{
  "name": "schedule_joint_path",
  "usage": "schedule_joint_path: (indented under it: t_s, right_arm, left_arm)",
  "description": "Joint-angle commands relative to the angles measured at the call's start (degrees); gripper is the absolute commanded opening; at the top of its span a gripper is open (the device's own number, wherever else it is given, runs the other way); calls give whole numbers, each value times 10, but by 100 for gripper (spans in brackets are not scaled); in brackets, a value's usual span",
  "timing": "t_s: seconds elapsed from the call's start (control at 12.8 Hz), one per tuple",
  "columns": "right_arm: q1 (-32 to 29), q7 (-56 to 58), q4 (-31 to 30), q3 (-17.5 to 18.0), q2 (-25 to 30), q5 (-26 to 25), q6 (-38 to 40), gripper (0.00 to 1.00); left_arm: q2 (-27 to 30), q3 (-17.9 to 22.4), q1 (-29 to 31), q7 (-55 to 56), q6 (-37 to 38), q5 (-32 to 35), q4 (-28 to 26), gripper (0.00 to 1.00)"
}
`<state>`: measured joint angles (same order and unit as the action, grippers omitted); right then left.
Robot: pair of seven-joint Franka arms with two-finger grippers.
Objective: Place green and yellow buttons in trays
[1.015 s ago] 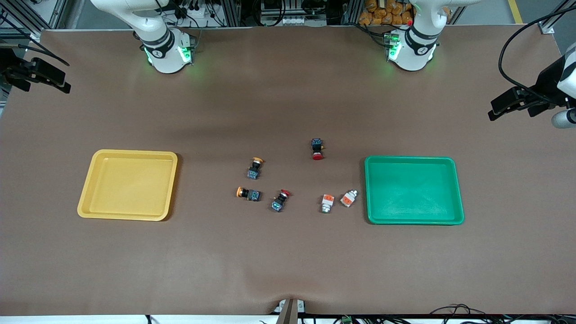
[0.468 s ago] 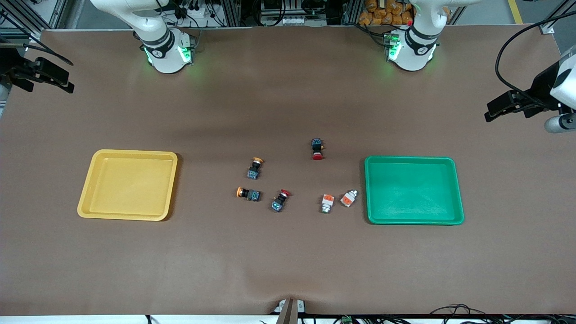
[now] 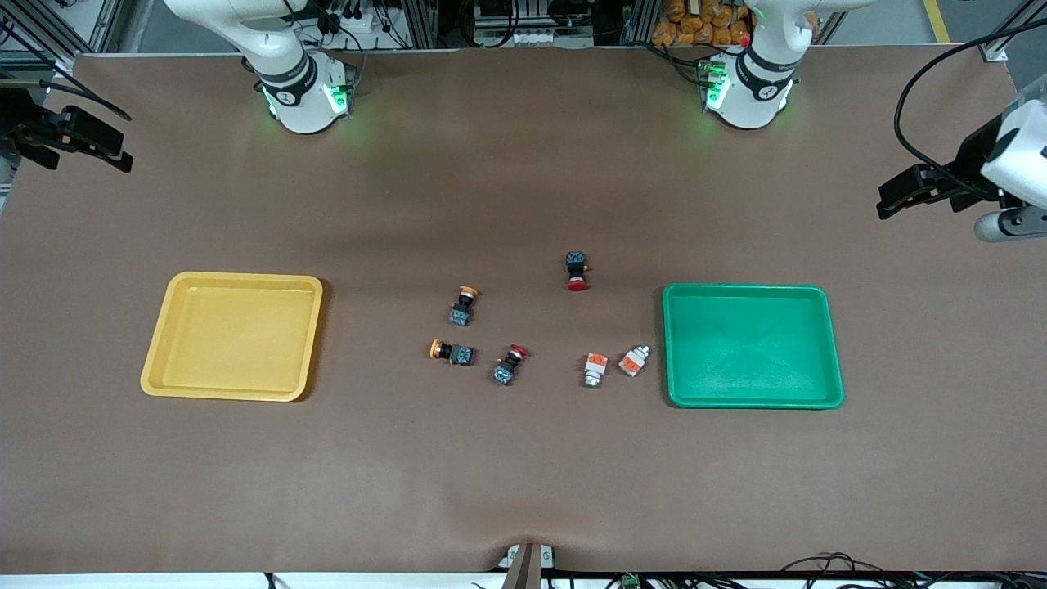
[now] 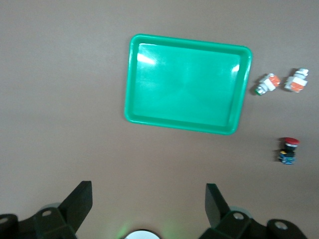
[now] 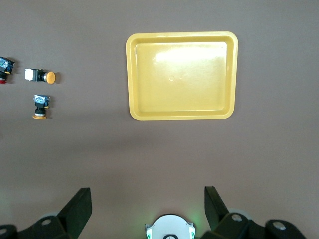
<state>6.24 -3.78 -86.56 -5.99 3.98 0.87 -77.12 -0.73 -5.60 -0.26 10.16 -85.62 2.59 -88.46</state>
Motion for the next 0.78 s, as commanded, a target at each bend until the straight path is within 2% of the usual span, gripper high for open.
schedule_joint_path:
  t_s: [0.0, 0.47, 0.7]
  right_arm:
    - [-3, 4, -2, -1, 1, -1, -13, 100]
    - [32, 1, -2, 0, -9, 5, -15, 100]
    - [49, -1, -3, 0, -10, 8, -15, 100]
  left_arm:
    - [-11, -10, -3, 7, 1, 7, 12, 100]
    - [-73, -9, -4, 6, -57, -7, 14, 100]
    - [-116, -10, -7, 7, -62, -11, 28, 100]
